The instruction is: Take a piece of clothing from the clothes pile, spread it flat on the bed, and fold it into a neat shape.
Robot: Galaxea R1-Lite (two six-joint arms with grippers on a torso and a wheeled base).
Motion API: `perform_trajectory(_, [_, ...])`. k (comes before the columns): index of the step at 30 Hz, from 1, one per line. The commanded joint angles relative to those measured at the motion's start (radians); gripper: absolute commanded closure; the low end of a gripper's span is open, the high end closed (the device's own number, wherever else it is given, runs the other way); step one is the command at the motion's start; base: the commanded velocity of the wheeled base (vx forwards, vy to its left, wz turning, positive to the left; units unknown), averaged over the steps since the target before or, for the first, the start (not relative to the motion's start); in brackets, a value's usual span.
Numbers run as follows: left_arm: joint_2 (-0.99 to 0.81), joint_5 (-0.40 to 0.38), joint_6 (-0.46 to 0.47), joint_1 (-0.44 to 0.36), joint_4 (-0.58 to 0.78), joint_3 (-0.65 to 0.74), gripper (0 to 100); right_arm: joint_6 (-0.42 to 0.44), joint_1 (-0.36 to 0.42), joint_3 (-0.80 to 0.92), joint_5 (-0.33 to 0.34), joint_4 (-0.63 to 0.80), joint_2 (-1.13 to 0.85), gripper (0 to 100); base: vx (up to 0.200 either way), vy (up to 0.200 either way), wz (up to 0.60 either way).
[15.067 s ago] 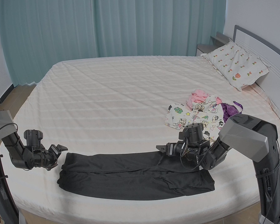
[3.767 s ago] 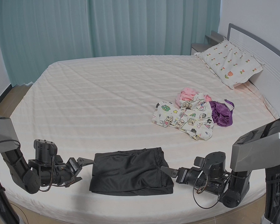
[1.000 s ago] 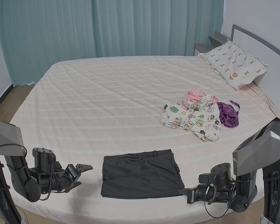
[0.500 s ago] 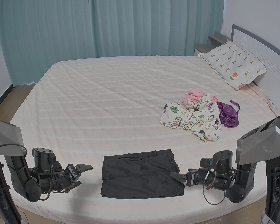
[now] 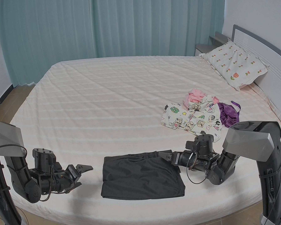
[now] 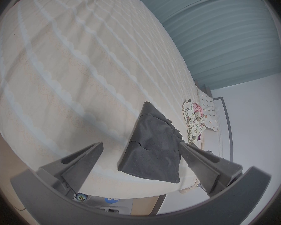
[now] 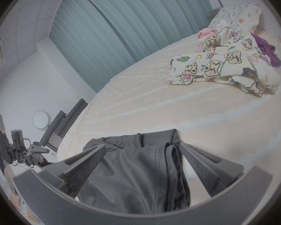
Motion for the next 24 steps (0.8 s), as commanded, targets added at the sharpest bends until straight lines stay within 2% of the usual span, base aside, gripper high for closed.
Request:
perform_trajectory(1, [0.000, 0.002, 0.000, -0.001, -0.001, -0.001, 0, 0.012, 0.008, -0.087, 0.001, 0.042, 0.059, 0, 0.000, 0.000, 0.00])
perform_trajectory(14, [0.000, 0.002, 0.000, -0.001, -0.003, 0.000, 0, 0.015, 0.012, -0.127, 0.011, 0.082, 0.074, 0, 0.000, 0.000, 0.00])
perform_trajectory(15, [0.000, 0.002, 0.000, -0.001, -0.003, 0.000, 0, 0.015, 0.011, -0.138, 0.010, 0.105, 0.076, 100, 0.000, 0.000, 0.00])
perform_trajectory(24, [0.000, 0.002, 0.000, -0.001, -0.003, 0.002, 0, 0.035, 0.003, -0.155, -0.005, 0.148, 0.069, 100, 0.000, 0.000, 0.00])
